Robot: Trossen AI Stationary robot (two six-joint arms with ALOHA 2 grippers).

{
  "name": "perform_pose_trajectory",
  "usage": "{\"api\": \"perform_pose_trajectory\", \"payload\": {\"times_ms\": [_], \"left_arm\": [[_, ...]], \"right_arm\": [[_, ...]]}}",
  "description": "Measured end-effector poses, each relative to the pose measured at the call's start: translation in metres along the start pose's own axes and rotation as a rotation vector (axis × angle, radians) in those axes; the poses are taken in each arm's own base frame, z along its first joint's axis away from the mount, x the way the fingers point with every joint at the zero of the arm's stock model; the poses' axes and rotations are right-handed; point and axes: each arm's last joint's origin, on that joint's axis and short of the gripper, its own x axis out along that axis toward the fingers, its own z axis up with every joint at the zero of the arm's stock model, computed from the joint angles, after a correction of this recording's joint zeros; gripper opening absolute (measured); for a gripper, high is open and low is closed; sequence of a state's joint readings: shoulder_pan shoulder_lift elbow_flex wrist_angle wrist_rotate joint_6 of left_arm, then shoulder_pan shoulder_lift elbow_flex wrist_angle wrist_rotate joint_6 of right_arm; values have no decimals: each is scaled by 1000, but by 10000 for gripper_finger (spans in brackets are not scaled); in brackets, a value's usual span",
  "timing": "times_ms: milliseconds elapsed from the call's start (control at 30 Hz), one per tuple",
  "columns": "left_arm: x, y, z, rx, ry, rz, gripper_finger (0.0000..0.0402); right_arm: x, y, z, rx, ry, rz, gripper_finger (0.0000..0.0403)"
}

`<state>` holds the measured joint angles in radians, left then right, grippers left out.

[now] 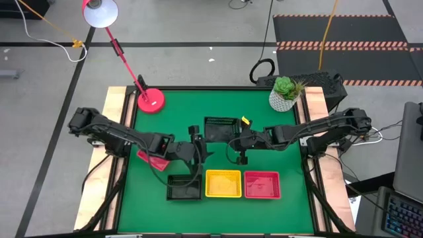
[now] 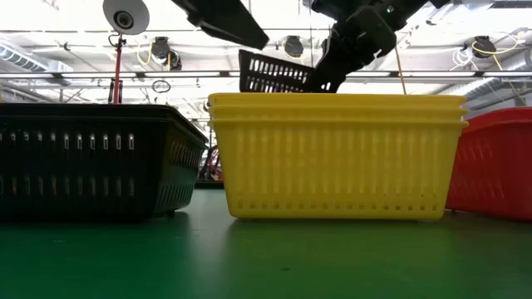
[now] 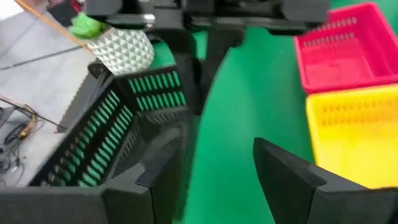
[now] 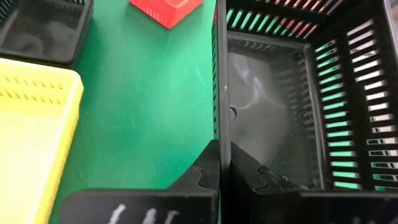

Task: Stack baskets by color
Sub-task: Stack the top black bin on top of the bottom black bin

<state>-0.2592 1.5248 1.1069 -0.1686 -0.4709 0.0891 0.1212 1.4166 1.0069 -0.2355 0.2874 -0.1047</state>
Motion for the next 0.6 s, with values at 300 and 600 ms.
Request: {"api": "perform_pose_trajectory", "payload": {"times_ms": [300, 600], "left_arm": [[24, 5, -5, 10, 1, 21, 207], [28, 14, -14, -36, 81, -29, 179]], "right_arm": [[6, 4, -2, -3, 21, 6, 2], [14, 6, -3, -12, 23, 7, 2]]}}
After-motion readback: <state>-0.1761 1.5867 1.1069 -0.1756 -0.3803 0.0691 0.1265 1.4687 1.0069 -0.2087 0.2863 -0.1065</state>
